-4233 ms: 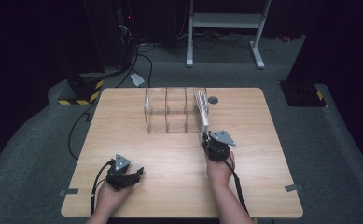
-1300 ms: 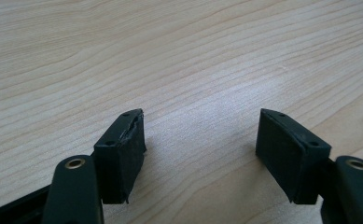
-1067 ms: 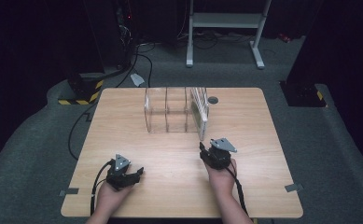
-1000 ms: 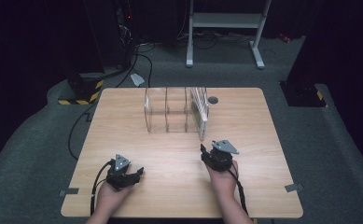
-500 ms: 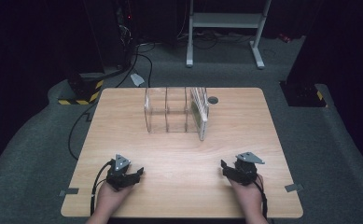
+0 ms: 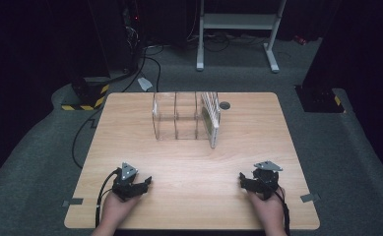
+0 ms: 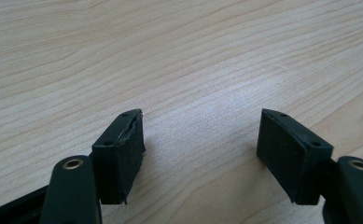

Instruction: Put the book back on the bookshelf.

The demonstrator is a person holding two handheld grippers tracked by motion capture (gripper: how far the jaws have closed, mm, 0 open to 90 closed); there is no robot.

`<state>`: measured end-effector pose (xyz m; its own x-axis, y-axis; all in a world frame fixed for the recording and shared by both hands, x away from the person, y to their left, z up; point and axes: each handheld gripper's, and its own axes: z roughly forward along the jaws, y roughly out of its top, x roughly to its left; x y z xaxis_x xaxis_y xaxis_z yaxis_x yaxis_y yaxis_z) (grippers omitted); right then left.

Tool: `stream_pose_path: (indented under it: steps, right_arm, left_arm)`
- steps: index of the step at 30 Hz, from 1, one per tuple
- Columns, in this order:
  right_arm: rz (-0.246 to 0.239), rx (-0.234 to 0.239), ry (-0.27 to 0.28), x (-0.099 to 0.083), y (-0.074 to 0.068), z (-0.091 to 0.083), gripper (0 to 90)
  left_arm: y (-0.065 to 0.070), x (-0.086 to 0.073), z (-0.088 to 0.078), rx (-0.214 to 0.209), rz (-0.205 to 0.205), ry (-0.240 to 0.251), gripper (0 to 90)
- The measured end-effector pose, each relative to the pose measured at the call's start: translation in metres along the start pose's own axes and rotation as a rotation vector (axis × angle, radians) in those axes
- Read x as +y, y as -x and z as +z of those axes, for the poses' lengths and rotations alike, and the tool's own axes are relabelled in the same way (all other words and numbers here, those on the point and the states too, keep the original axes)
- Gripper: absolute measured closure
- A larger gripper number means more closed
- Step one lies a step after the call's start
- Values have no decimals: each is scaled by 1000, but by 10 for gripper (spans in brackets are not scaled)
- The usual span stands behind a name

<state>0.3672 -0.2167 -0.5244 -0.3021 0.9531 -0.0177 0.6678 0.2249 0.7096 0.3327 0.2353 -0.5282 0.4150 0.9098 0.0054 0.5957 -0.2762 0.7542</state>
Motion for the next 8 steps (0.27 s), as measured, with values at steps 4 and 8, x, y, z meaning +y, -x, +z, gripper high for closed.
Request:
stream_pose_path:
  steps: [4,8]
  right_arm:
    - [18,-18,-2,2,-3,2,146]
    - [20,-17,-2,2,-3,2,146]
  left_arm:
    - [0,0,0,0,0,0,316]
    - [0,0,0,0,0,1,316]
